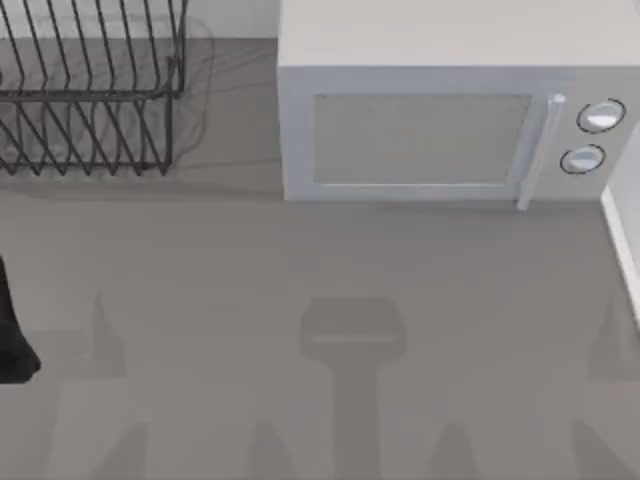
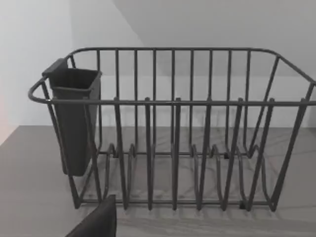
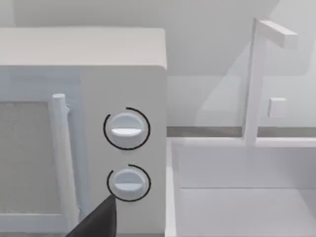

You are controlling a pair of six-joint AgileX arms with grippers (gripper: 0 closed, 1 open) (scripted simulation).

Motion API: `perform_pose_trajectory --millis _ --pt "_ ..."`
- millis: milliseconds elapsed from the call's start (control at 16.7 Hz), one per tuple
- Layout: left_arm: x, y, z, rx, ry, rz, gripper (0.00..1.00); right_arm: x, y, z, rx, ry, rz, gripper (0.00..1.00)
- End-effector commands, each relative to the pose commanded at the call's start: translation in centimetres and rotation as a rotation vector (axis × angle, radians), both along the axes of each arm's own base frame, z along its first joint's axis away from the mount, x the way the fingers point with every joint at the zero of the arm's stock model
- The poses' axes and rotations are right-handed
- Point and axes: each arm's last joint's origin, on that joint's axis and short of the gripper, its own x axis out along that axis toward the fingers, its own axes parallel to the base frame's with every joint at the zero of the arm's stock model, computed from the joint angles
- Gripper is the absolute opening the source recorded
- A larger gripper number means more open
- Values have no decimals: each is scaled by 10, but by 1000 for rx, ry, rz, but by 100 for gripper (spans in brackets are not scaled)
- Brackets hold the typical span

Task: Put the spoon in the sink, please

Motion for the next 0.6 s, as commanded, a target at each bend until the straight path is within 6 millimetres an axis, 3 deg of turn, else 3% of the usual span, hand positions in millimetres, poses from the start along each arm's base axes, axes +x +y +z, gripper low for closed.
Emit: perform_pose_trajectory --millis 300,600 --pt "0 0 0 0 0 0 100 1 0 4 -58 39 5 100" --pt "0 0 0 0 0 0 100 11 -1 15 -356 272 61 100"
